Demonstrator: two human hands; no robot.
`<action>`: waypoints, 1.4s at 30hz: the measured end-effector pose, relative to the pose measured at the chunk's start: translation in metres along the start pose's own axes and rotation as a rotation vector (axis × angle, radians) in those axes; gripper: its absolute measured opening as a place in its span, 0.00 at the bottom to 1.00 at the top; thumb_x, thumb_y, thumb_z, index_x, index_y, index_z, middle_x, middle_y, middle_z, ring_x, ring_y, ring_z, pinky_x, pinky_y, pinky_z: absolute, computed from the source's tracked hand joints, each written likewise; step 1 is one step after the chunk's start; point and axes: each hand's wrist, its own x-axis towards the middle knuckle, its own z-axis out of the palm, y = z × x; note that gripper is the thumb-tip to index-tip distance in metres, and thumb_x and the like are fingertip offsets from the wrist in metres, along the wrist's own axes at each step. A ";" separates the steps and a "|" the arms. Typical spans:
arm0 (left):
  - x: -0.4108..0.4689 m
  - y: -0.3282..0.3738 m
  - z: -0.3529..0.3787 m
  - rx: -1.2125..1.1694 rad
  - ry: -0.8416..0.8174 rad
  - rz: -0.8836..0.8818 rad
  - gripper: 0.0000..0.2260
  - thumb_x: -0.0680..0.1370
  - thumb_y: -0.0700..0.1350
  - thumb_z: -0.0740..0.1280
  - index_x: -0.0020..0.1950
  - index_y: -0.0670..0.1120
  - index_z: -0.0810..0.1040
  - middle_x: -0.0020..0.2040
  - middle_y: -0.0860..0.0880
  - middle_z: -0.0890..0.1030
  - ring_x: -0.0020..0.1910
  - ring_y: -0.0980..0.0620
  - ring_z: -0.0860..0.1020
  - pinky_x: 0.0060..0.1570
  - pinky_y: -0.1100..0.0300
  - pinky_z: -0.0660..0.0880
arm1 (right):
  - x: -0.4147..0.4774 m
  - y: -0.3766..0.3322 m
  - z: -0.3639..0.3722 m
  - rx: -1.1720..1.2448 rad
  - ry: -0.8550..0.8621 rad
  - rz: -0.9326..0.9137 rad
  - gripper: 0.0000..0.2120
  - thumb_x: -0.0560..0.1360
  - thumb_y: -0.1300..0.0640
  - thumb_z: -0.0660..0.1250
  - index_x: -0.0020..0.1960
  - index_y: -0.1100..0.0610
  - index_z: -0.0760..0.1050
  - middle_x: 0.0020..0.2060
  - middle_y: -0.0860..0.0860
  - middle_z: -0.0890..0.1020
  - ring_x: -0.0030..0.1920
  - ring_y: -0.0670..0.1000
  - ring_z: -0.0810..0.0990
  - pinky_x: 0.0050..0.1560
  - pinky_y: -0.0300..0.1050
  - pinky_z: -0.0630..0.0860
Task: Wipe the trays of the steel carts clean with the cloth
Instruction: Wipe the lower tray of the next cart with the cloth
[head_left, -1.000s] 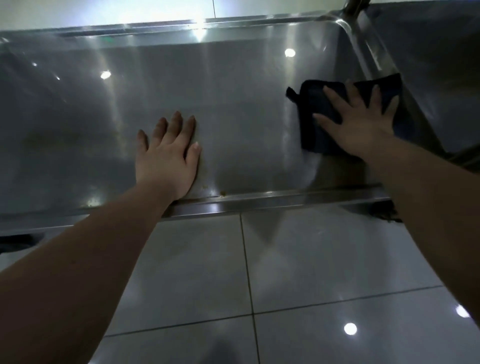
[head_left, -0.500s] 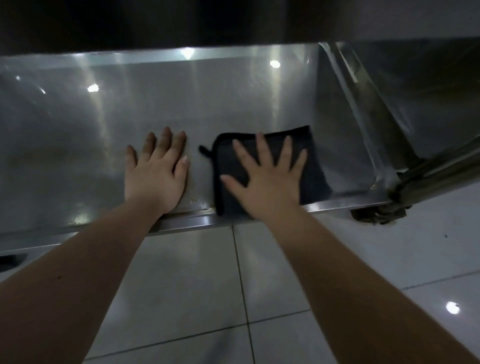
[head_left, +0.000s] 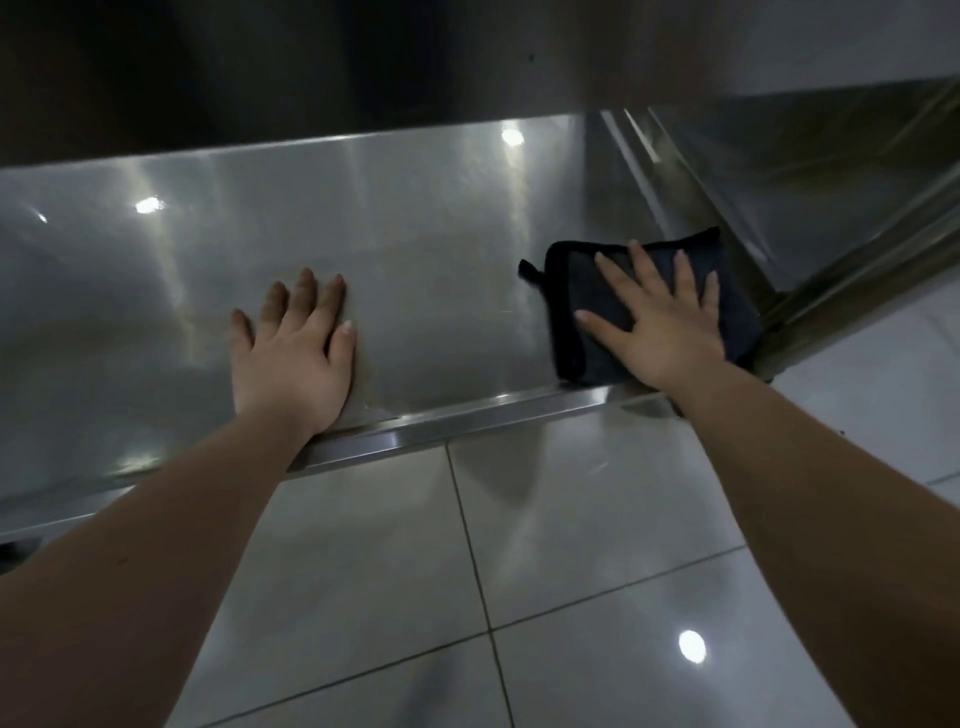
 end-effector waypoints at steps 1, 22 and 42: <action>-0.001 -0.001 0.001 0.005 0.002 -0.001 0.24 0.83 0.56 0.48 0.79 0.57 0.53 0.80 0.50 0.54 0.78 0.44 0.52 0.74 0.39 0.47 | -0.001 -0.003 0.001 -0.007 -0.001 0.003 0.42 0.64 0.18 0.34 0.75 0.31 0.39 0.79 0.41 0.40 0.78 0.60 0.38 0.74 0.65 0.35; -0.002 -0.004 0.000 0.004 0.003 0.029 0.24 0.83 0.56 0.48 0.79 0.55 0.54 0.80 0.50 0.54 0.78 0.45 0.52 0.73 0.39 0.47 | -0.028 -0.109 0.016 0.024 -0.024 -0.116 0.37 0.67 0.20 0.38 0.73 0.28 0.36 0.79 0.42 0.39 0.76 0.65 0.35 0.67 0.74 0.32; 0.004 -0.015 -0.022 -0.709 0.066 -0.201 0.17 0.84 0.47 0.56 0.72 0.51 0.71 0.76 0.49 0.66 0.76 0.50 0.61 0.76 0.51 0.52 | -0.062 -0.240 0.023 -0.006 -0.049 -0.308 0.37 0.72 0.25 0.42 0.77 0.36 0.39 0.79 0.46 0.40 0.74 0.70 0.33 0.63 0.76 0.30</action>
